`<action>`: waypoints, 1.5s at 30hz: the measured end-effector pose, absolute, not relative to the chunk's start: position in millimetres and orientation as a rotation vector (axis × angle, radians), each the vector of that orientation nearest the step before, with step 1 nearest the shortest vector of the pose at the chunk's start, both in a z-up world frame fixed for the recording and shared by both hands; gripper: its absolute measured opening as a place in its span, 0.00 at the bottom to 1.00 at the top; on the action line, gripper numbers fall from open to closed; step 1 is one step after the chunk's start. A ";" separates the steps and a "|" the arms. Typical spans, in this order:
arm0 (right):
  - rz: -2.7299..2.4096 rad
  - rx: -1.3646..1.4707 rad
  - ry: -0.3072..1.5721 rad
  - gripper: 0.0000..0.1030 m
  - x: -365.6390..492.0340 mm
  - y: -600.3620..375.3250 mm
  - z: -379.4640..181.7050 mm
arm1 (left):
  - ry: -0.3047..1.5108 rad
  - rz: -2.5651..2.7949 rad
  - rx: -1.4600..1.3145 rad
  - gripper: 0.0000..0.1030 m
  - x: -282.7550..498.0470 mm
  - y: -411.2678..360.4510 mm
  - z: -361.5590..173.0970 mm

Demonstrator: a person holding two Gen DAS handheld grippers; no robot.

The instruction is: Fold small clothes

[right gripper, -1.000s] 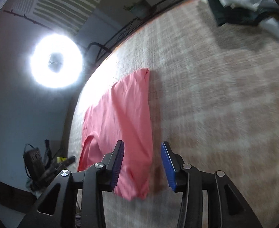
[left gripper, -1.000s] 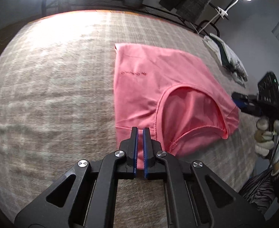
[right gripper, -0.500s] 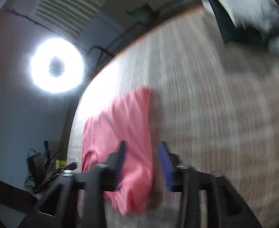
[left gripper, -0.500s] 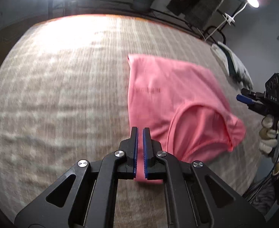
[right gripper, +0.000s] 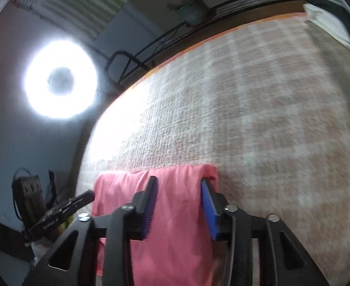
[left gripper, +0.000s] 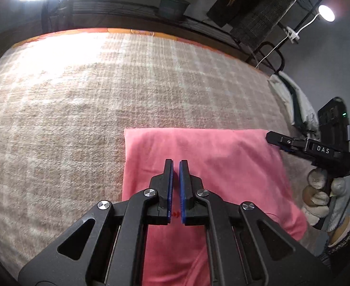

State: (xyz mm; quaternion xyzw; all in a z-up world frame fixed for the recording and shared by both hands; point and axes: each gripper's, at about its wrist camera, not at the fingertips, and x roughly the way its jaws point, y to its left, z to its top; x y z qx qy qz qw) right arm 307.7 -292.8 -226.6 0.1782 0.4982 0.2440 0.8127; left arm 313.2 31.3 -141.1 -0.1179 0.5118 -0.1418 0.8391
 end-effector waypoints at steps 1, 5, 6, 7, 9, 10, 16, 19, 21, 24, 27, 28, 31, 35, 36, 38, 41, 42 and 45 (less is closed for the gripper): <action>0.487 0.316 1.059 0.15 310.9 -285.8 -226.1 | 1.091 -0.271 -0.221 0.02 315.8 30.6 -147.3; 0.411 0.315 1.043 0.02 316.2 -289.8 -225.1 | 1.101 -0.236 -0.233 0.02 313.6 41.2 -153.5; 0.414 0.339 1.034 0.02 315.4 -294.7 -221.7 | 1.092 -0.229 -0.230 0.02 311.5 44.3 -150.7; 0.414 0.350 1.032 0.03 314.7 -299.0 -219.7 | 1.078 -0.218 -0.217 0.02 308.2 47.7 -146.5; 0.390 0.398 1.037 0.29 308.9 -313.6 -212.2 | 1.056 -0.213 -0.204 0.02 299.6 53.8 -136.9; 0.384 0.417 1.027 0.34 305.8 -321.1 -208.7 | 1.047 -0.220 -0.206 0.02 294.0 55.9 -131.9; 0.450 0.503 1.040 0.35 256.7 -351.6 -190.5 | 0.994 -0.290 -0.167 0.02 252.2 44.3 -97.6; 0.462 0.495 1.058 0.34 219.2 -351.1 -189.7 | 0.992 -0.332 -0.168 0.02 229.8 37.3 -91.1; 0.482 0.421 1.034 0.26 191.4 -342.1 -188.5 | 1.000 -0.340 -0.162 0.02 218.2 32.2 -92.3; 0.522 0.308 1.029 0.17 154.6 -330.5 -197.3 | 1.038 -0.350 -0.151 0.02 203.7 25.2 -103.4; 0.518 0.142 1.083 0.12 130.2 -315.6 -217.5 | 1.111 -0.344 -0.145 0.02 186.1 28.1 -126.7; 0.501 0.095 1.108 0.12 125.3 -312.4 -225.6 | 1.131 -0.338 -0.131 0.02 182.4 27.4 -133.9; 0.499 0.061 1.133 0.12 112.1 -315.1 -235.2 | 1.139 -0.324 -0.109 0.05 164.7 34.2 -145.2; 0.513 0.058 1.139 0.15 98.5 -323.5 -227.7 | 1.126 -0.308 -0.134 0.15 149.9 48.9 -138.5; 0.523 0.071 1.128 0.19 97.5 -325.0 -222.9 | 1.125 -0.297 -0.145 0.15 147.5 53.6 -136.3; 0.535 0.092 1.076 0.29 102.3 -323.4 -210.2 | 1.113 -0.276 -0.176 0.15 143.1 62.8 -131.9; 0.575 0.171 1.030 0.34 103.0 -325.4 -200.0 | 1.075 -0.249 -0.238 0.23 139.9 76.6 -122.6; 0.601 0.201 1.016 0.34 104.1 -323.7 -197.9 | 1.069 -0.244 -0.247 0.36 141.2 80.0 -121.4; 0.652 0.126 0.956 0.35 98.8 -300.3 -192.0 | 1.086 -0.221 -0.294 0.41 147.8 88.6 -127.4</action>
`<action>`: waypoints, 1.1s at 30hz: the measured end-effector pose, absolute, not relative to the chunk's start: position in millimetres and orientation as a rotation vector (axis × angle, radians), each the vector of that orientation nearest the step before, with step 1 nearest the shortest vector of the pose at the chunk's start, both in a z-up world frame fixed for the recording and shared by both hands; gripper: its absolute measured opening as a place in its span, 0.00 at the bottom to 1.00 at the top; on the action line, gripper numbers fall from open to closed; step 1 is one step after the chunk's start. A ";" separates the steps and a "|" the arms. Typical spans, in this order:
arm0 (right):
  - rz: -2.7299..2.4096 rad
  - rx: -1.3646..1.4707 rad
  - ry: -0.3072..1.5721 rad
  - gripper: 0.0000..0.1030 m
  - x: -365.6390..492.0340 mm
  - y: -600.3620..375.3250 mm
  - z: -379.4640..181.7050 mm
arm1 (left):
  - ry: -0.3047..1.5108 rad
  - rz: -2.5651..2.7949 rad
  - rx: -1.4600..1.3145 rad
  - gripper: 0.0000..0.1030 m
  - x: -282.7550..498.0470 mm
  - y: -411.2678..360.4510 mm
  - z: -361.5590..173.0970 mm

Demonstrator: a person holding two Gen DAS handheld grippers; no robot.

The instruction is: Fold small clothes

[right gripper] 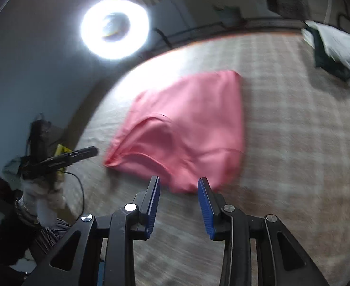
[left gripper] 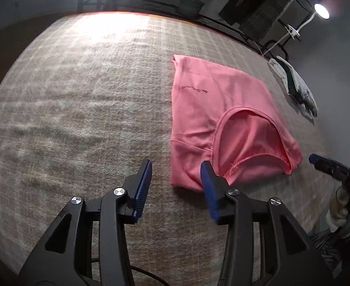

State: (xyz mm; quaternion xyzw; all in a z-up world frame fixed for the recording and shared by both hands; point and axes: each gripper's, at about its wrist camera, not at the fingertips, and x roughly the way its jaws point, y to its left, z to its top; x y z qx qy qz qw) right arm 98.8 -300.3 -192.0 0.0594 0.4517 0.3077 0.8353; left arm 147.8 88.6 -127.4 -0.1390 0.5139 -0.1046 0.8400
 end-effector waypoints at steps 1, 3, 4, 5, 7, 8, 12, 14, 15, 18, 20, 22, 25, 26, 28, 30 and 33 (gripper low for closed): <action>0.662 0.067 0.946 0.36 96.7 -290.4 -192.1 | 1.097 -0.214 -0.310 0.41 150.9 89.9 -131.2; 0.680 -0.067 0.934 0.39 94.2 -265.9 -195.6 | 1.117 -0.206 -0.338 0.41 156.8 91.0 -139.6; 0.678 -0.123 0.938 0.39 93.4 -255.5 -198.7 | 1.127 -0.205 -0.347 0.41 159.7 90.5 -142.8; 0.661 -0.183 0.942 0.39 96.1 -250.0 -203.5 | 1.133 -0.206 -0.348 0.41 162.2 88.8 -145.1; 0.613 -0.276 0.967 0.38 99.0 -242.7 -216.8 | 1.138 -0.206 -0.344 0.41 165.1 86.4 -147.8; 0.604 -0.308 0.992 0.28 100.9 -241.6 -223.6 | 1.138 -0.209 -0.340 0.41 165.8 84.9 -147.9; 0.610 -0.277 1.058 0.03 104.3 -260.0 -233.2 | 1.138 -0.183 -0.250 0.41 165.2 75.7 -148.1; 0.642 -0.235 1.040 0.03 101.1 -269.0 -228.6 | 1.148 -0.190 -0.247 0.41 164.6 74.0 -151.0; 0.643 -0.239 1.026 0.05 99.0 -270.0 -225.0 | 1.145 -0.190 -0.238 0.41 163.2 72.8 -151.6; 0.664 -0.197 1.007 0.31 93.7 -274.5 -214.0 | 1.142 -0.167 -0.163 0.41 157.7 64.5 -151.1; 0.677 -0.141 0.976 0.43 92.8 -275.5 -201.9 | 1.137 -0.158 -0.184 0.41 153.3 69.4 -148.8; 0.688 -0.056 0.937 0.51 100.7 -288.5 -188.1 | 1.123 -0.170 -0.311 0.41 147.9 83.1 -142.9; 0.664 0.073 0.909 0.63 120.1 -310.6 -180.6 | 1.105 -0.198 -0.513 0.41 141.8 102.4 -138.4; 0.655 0.106 0.914 0.63 126.5 -314.6 -181.2 | 1.109 -0.209 -0.580 0.41 139.9 106.8 -140.3; 0.629 0.202 0.935 0.63 146.2 -328.5 -186.3 | 1.132 -0.237 -0.684 0.41 137.1 110.4 -147.8; 0.606 0.292 0.966 0.63 164.5 -341.1 -197.6 | 1.162 -0.253 -0.758 0.41 135.5 108.6 -157.0; 0.573 0.393 1.021 0.62 188.9 -355.1 -219.0 | 1.198 -0.278 -0.811 0.41 138.6 100.4 -165.6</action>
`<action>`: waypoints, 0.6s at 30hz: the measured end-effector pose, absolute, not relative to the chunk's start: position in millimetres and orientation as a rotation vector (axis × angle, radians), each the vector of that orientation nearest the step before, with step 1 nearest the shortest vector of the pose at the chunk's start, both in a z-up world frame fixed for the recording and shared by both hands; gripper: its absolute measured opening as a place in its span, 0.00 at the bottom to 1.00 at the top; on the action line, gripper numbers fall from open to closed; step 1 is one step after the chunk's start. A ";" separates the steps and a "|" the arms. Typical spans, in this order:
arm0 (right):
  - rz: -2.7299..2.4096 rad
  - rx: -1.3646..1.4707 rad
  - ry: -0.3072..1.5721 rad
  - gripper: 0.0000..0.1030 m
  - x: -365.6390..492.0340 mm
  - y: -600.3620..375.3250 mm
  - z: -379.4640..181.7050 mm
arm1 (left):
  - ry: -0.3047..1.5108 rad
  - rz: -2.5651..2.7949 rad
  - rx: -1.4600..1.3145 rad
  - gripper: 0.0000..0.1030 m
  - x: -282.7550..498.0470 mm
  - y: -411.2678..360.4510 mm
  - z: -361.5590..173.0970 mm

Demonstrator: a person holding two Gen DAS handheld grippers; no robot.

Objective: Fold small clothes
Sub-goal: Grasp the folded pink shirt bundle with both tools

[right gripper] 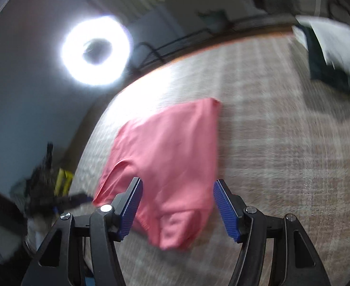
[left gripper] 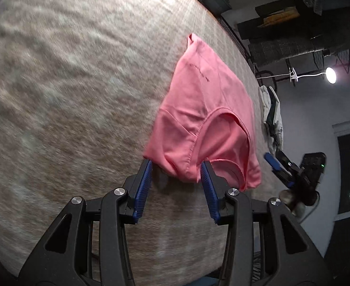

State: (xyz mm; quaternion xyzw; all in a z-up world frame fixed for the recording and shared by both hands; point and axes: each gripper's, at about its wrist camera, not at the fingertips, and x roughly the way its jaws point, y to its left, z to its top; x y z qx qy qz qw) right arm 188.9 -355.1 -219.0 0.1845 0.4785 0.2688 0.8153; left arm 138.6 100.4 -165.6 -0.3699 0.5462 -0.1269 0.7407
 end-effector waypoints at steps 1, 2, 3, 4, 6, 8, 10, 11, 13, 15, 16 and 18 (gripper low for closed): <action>0.570 0.414 1.031 0.61 194.5 -357.4 -222.4 | 1.203 -0.285 -0.816 0.41 140.7 98.0 -166.4; 0.565 0.438 1.042 0.59 200.8 -359.1 -227.8 | 1.205 -0.289 -0.820 0.41 143.1 95.8 -167.2; 0.563 0.462 1.052 0.59 206.7 -360.1 -232.9 | 1.207 -0.290 -0.829 0.41 145.0 93.8 -168.8; 0.564 0.480 1.061 0.58 211.3 -360.7 -237.4 | 1.210 -0.287 -0.845 0.41 146.6 93.6 -171.0; 0.559 0.509 1.079 0.55 220.5 -360.2 -246.2 | 1.213 -0.278 -0.882 0.41 148.6 91.4 -176.4; 0.562 0.544 1.081 0.53 227.2 -360.3 -252.7 | 1.203 -0.274 -0.900 0.41 151.3 92.7 -177.3; 0.577 0.599 1.073 0.52 235.3 -358.5 -257.2 | 1.194 -0.268 -0.898 0.41 156.5 91.2 -176.9; 0.584 0.619 1.072 0.50 237.9 -357.9 -259.3 | 1.186 -0.262 -0.908 0.41 158.3 90.4 -177.3; 0.593 0.645 1.071 0.46 244.1 -356.8 -263.6 | 1.176 -0.257 -0.913 0.41 160.1 90.7 -178.3; 0.604 0.669 1.069 0.45 250.5 -352.7 -265.5 | 1.167 -0.249 -0.908 0.41 163.5 89.4 -177.1; 0.606 0.671 1.069 0.44 253.1 -347.7 -266.4 | 1.164 -0.242 -0.901 0.41 165.0 88.4 -176.7; 0.605 0.664 1.068 0.40 258.6 -339.6 -267.1 | 1.159 -0.232 -0.881 0.30 167.9 86.2 -176.1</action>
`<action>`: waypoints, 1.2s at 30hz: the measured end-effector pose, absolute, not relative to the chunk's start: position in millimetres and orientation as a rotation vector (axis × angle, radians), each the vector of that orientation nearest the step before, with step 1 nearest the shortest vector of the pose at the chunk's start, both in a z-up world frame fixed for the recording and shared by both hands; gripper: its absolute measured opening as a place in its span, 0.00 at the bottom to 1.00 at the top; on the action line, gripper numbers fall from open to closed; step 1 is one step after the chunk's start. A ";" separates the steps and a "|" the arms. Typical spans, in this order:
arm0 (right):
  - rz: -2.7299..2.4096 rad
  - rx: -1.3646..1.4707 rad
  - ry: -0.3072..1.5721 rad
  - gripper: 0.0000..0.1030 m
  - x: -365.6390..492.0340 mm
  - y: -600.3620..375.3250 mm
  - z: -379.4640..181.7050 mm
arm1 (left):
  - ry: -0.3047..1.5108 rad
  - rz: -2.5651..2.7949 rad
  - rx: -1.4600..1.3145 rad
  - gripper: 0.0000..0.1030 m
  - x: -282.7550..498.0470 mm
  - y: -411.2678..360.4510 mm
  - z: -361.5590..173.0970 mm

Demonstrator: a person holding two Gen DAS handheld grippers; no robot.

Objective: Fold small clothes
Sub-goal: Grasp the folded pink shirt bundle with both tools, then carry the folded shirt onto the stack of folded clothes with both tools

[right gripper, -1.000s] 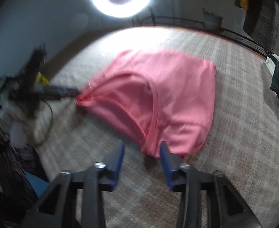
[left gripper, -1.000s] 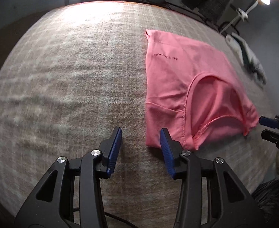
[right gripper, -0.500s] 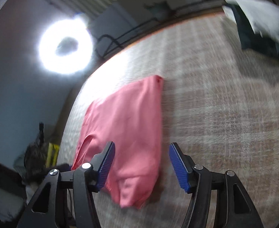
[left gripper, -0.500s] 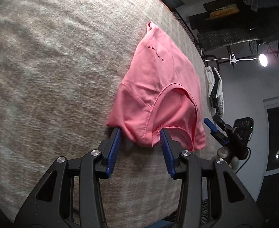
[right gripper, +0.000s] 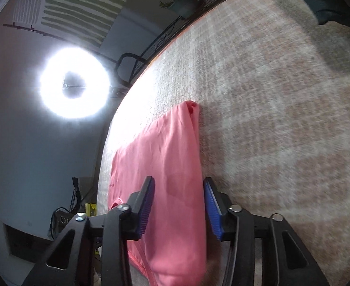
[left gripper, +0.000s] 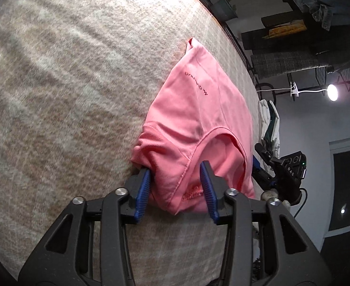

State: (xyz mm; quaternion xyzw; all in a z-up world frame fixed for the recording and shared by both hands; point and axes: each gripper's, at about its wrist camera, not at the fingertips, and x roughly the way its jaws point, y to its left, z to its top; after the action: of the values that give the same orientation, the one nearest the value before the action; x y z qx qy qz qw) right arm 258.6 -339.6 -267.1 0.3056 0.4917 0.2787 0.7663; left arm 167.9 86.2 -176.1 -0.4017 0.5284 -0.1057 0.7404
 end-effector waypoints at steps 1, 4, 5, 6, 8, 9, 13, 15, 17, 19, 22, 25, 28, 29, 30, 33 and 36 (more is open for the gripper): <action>0.601 0.659 1.066 0.40 261.8 -336.7 -265.1 | 1.158 -0.225 -0.870 0.25 170.1 84.3 -175.7; 0.592 0.661 1.071 0.26 272.5 -328.2 -261.2 | 1.138 -0.210 -0.839 0.12 174.8 78.4 -171.9; 0.590 0.657 1.074 0.22 275.8 -324.7 -260.0 | 1.124 -0.211 -0.814 0.11 175.2 75.0 -167.5; 0.588 0.644 1.079 0.17 278.0 -320.7 -258.4 | 1.112 -0.213 -0.789 0.09 179.4 70.9 -162.6; 0.584 0.609 1.076 0.09 281.8 -312.5 -251.3 | 1.082 -0.218 -0.727 0.08 180.0 63.5 -152.6; 0.577 0.586 1.070 0.06 282.5 -307.4 -245.7 | 1.064 -0.224 -0.695 0.08 179.9 59.6 -146.9; 0.575 0.511 1.031 0.04 283.3 -290.5 -219.4 | 1.017 -0.238 -0.613 0.07 179.2 50.1 -131.1; 0.576 0.460 1.003 0.04 281.5 -281.7 -205.3 | 1.004 -0.251 -0.604 0.07 179.7 46.6 -124.7; 0.579 0.432 0.992 0.04 279.6 -277.4 -194.3 | 0.990 -0.269 -0.596 0.07 180.1 43.4 -119.0; 0.579 0.420 0.982 0.04 278.3 -274.9 -183.9 | 0.971 -0.292 -0.577 0.07 180.8 37.4 -111.0; 0.585 0.398 0.969 0.03 278.4 -275.2 -169.7 | 0.946 -0.329 -0.548 0.06 181.2 27.1 -98.2; 0.596 0.367 0.954 0.03 273.5 -279.8 -157.4 | 0.935 -0.362 -0.542 0.06 184.9 15.2 -91.4; 0.599 0.334 0.932 0.03 269.9 -292.8 -145.3 | 0.935 -0.397 -0.543 0.06 192.7 -1.4 -85.2; 0.597 0.329 0.924 0.03 269.3 -300.1 -142.0 | 0.934 -0.408 -0.541 0.06 195.2 -5.0 -82.9; 0.590 0.323 0.916 0.03 270.3 -308.3 -137.5 | 0.930 -0.422 -0.535 0.06 198.5 -12.9 -79.5; 0.566 0.318 0.900 0.03 270.4 -333.9 -129.6 | 0.920 -0.461 -0.517 0.06 209.9 -34.8 -71.6; 0.535 0.306 0.879 0.03 275.7 -364.6 -119.8 | 0.910 -0.502 -0.499 0.06 227.4 -64.6 -62.4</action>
State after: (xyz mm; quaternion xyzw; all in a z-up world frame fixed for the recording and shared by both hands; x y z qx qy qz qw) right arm 275.7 -364.6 -119.8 0.1459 0.4188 0.2550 0.8593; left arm 227.4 -64.6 -62.4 -0.2360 0.4300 -0.2372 0.8385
